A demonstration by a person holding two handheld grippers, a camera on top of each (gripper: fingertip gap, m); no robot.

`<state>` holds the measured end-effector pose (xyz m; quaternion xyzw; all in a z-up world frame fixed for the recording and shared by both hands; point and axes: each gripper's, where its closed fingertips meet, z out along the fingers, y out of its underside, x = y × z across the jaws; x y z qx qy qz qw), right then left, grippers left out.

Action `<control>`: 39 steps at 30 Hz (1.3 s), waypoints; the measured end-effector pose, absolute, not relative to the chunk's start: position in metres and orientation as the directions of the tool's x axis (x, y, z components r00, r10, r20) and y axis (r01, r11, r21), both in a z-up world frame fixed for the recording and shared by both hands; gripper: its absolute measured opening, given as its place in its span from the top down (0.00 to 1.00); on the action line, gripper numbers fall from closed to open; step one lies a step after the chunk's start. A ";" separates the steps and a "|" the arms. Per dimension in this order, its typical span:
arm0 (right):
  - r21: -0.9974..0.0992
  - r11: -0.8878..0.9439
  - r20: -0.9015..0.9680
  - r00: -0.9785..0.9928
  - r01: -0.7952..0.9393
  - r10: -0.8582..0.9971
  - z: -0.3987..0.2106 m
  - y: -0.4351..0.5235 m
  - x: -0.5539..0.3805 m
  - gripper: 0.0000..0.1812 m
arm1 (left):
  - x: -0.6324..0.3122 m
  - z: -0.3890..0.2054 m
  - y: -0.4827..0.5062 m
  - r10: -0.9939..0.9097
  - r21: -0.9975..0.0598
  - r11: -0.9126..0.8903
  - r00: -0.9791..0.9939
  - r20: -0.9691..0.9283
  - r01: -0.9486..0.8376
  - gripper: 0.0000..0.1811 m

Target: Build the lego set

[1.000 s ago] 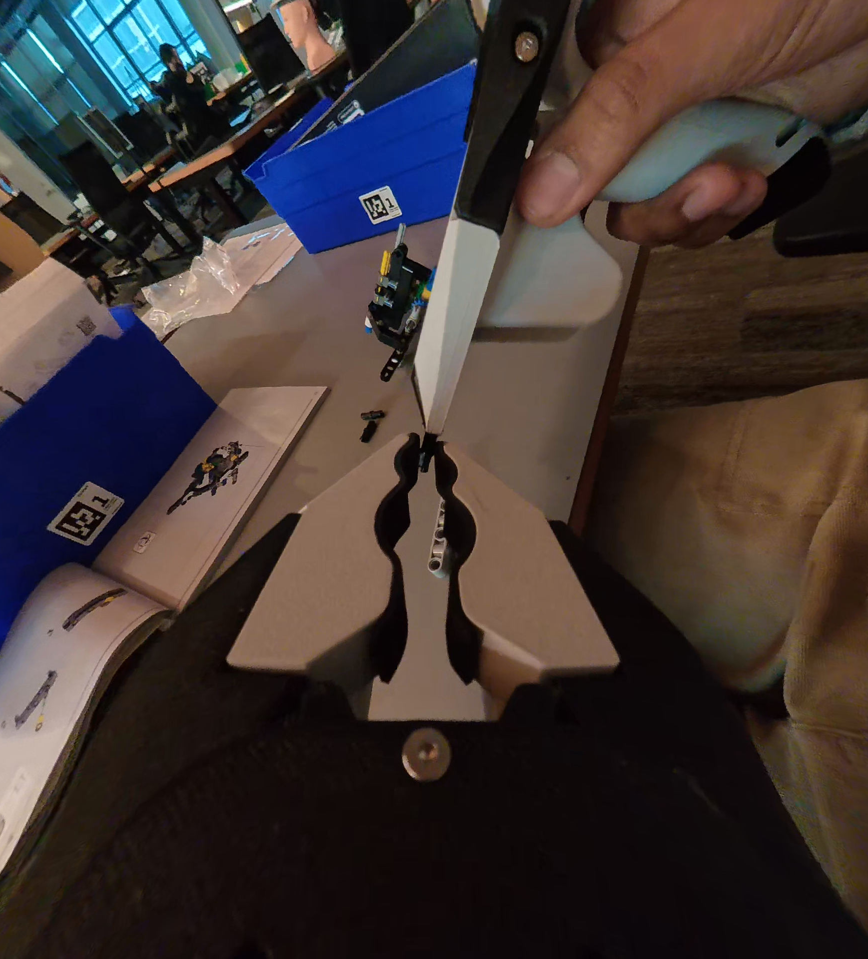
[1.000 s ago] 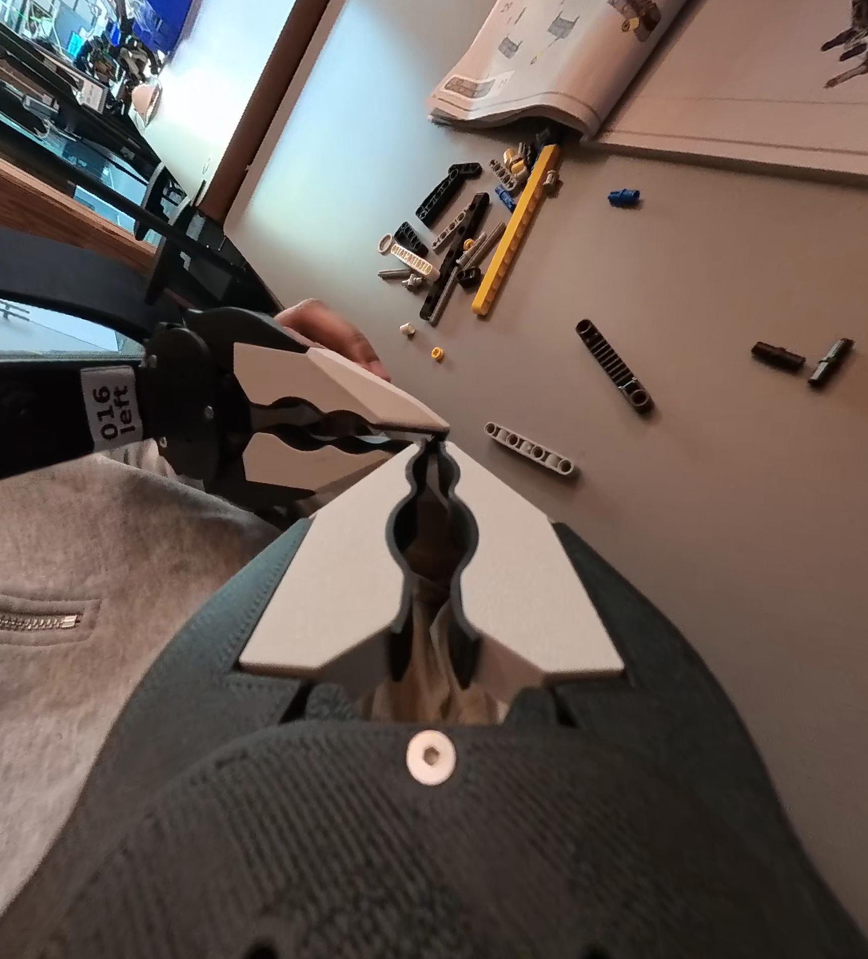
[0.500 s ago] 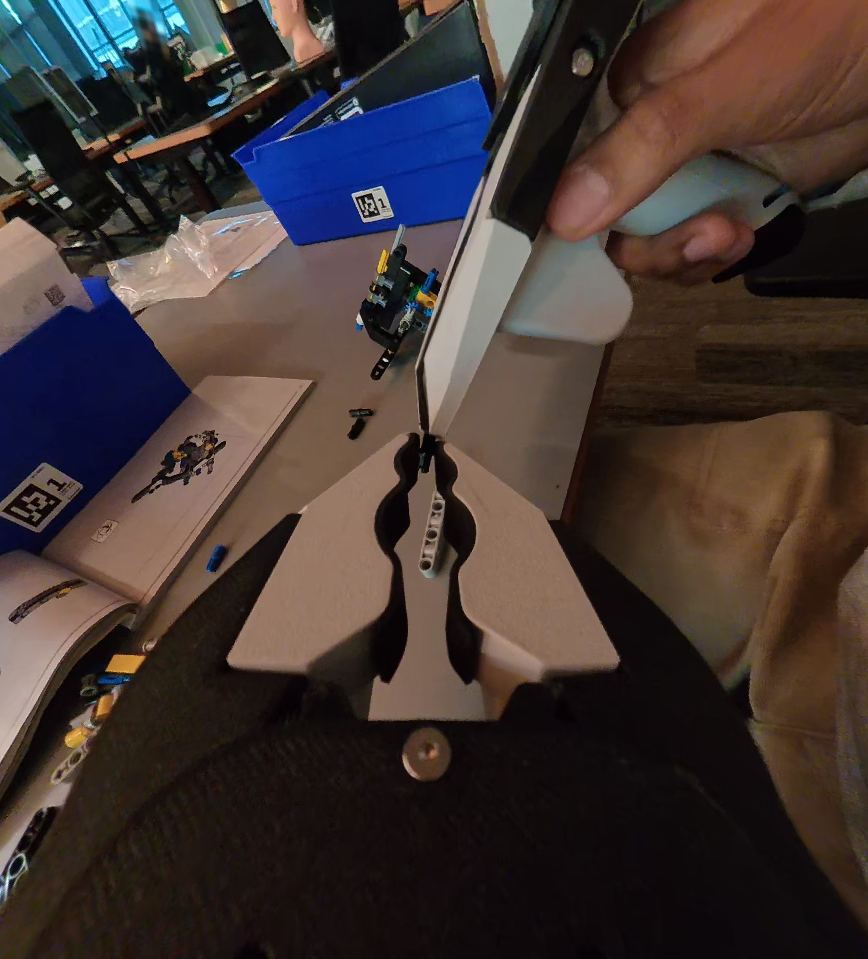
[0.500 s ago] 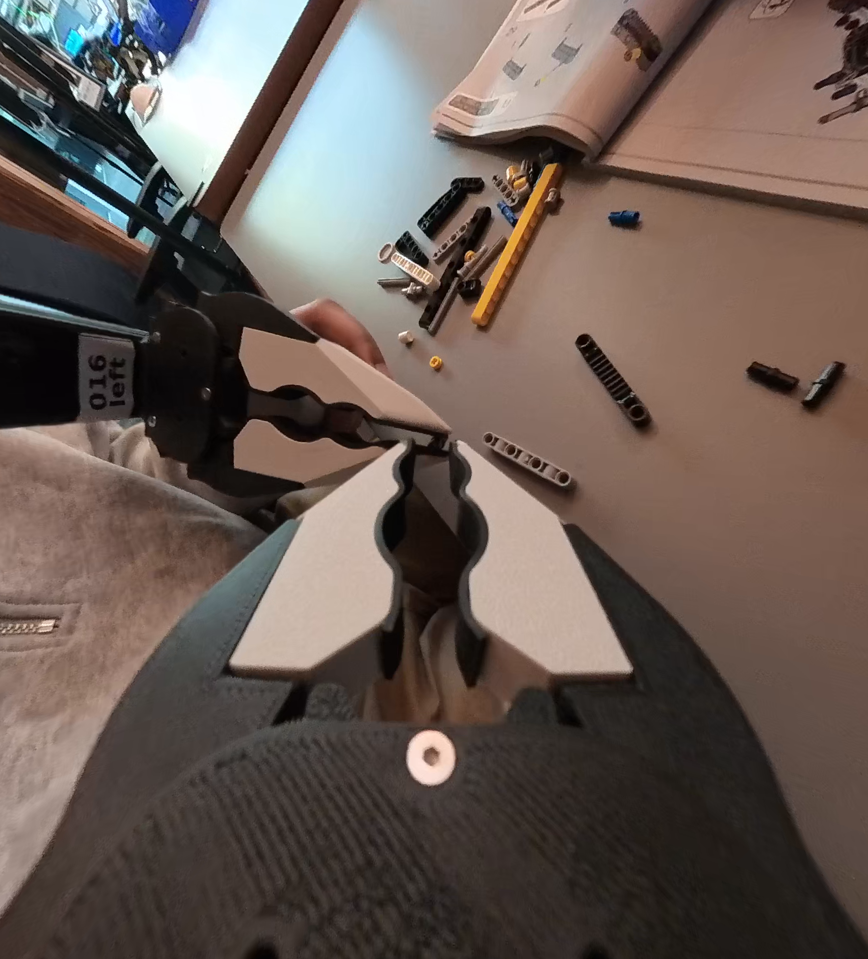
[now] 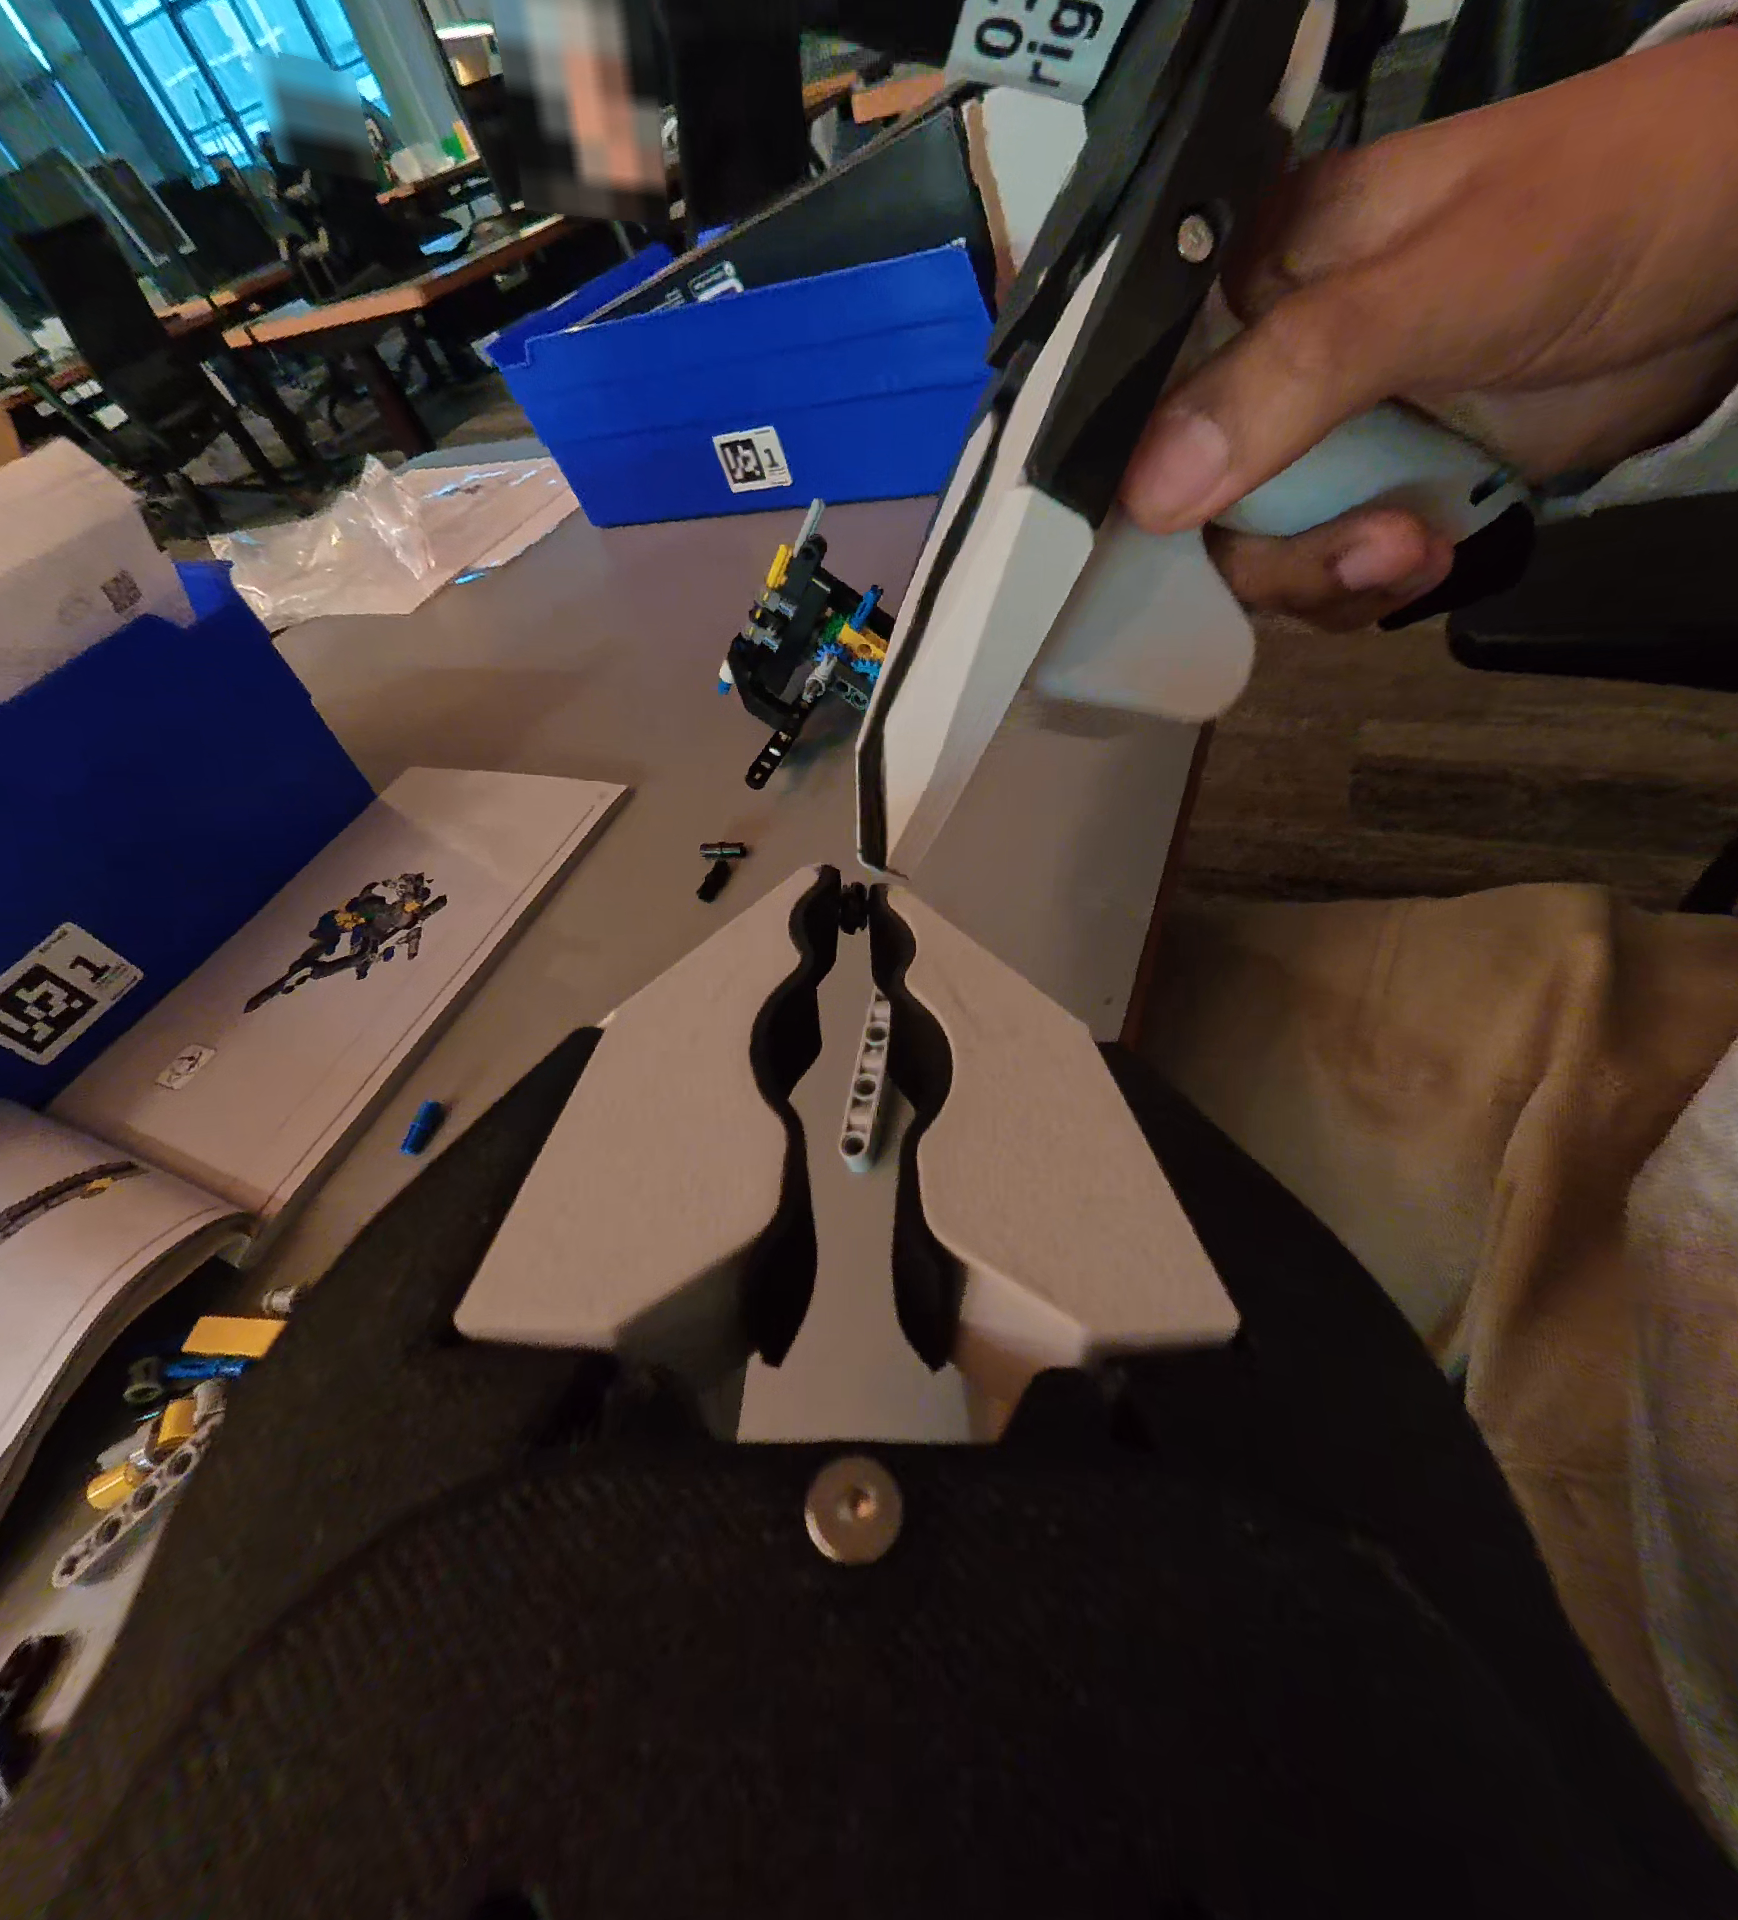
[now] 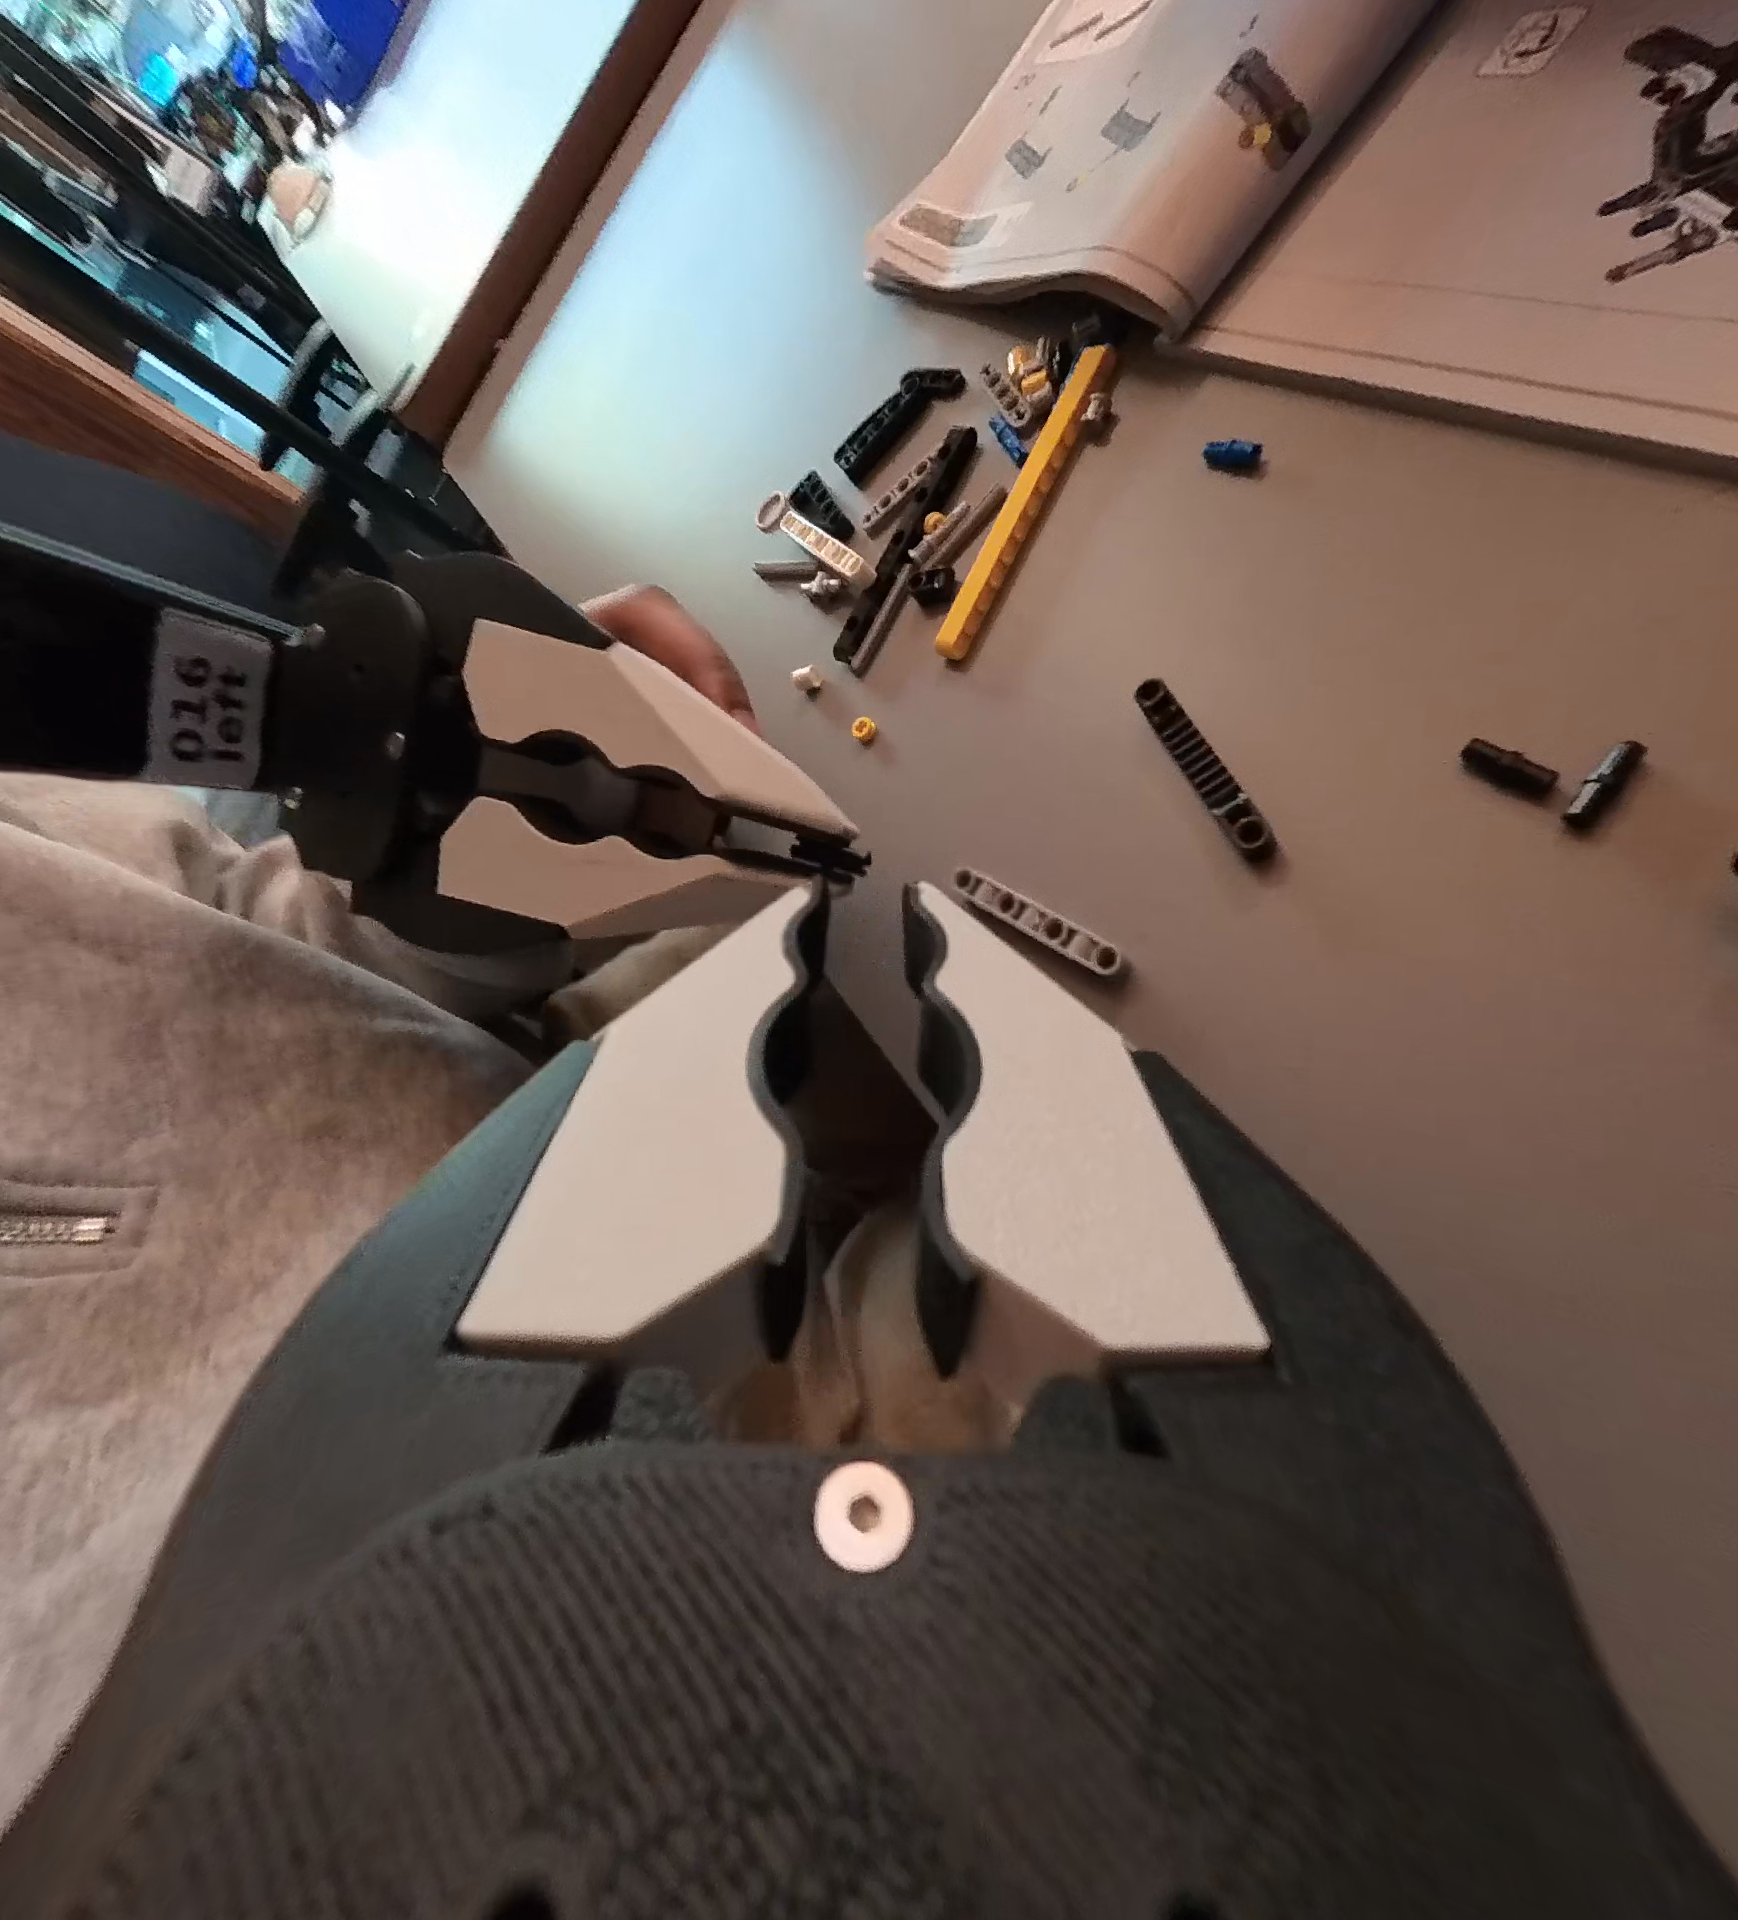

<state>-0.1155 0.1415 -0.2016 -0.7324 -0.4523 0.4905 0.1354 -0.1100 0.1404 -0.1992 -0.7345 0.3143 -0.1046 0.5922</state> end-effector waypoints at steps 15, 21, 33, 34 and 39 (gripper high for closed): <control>-0.422 -0.818 -0.906 -0.187 0.391 0.379 -0.153 0.126 -0.123 0.93 | -0.115 -0.146 0.125 -0.703 -0.990 -0.086 0.697 0.141 0.114 0.98; -0.328 -0.849 -0.940 -0.232 0.414 0.250 -0.149 0.120 -0.123 0.95 | -0.110 -0.144 0.122 -0.718 -0.992 -0.065 0.686 0.119 0.104 0.98; -0.379 -0.858 -0.912 -0.297 0.348 0.282 -0.139 0.130 -0.118 0.98 | -0.115 -0.145 0.125 -0.705 -0.989 -0.082 0.695 0.143 0.121 0.92; -0.450 -0.830 -0.884 -0.299 0.329 0.360 -0.138 0.130 -0.118 0.99 | -0.116 -0.146 0.126 -0.704 -0.987 -0.094 0.692 0.160 0.132 0.92; -0.929 -0.283 -0.335 -0.218 0.239 0.917 -0.125 0.126 -0.114 0.98 | -0.114 -0.149 0.124 -0.740 -0.968 -0.172 0.624 0.250 0.183 0.88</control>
